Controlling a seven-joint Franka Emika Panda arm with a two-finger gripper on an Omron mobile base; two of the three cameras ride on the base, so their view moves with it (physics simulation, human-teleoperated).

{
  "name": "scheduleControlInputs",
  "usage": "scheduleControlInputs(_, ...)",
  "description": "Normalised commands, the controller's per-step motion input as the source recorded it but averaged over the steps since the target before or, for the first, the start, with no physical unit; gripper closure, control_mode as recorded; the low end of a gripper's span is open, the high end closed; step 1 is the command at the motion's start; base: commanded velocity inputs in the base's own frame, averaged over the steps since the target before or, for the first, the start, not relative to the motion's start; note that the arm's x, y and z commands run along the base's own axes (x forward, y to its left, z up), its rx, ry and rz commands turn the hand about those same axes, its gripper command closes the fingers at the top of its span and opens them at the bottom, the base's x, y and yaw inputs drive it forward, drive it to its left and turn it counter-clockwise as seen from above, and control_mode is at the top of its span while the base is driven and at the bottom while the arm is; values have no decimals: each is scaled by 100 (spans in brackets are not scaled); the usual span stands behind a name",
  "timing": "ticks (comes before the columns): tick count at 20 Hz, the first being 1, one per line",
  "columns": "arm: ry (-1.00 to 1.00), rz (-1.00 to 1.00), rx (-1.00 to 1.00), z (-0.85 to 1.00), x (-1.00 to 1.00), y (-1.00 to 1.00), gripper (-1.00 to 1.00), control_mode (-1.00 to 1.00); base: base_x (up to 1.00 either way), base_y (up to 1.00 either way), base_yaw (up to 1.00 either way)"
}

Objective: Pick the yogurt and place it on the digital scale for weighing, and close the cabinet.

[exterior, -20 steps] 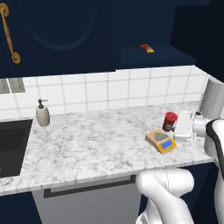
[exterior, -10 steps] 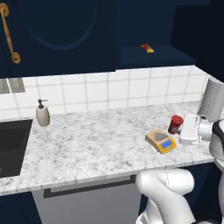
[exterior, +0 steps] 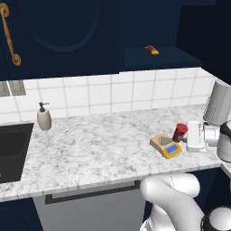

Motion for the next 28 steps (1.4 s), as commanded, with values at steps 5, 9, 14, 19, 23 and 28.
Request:
scheduleControlInputs(5, 1, 2, 0, -29, 29, 0, 100, -100, 0, 0, 0)
scheduleControlInputs(9, 0, 0, 0, -34, 27, 0, 100, -100, 0, 0, 0)
scheduleControlInputs(14, 3, 0, 0, -35, 21, 0, 100, -100, 0, 0, 0)
scheduleControlInputs(19, 3, 0, 0, -14, 22, -6, 100, -100, 0, 0, 0)
scheduleControlInputs(23, 1, 0, 0, -10, 33, -19, 100, -100, 0, 0, 0)
scheduleControlInputs(28, 1, -2, 0, -8, 19, 0, 100, -100, 0, 0, 0)
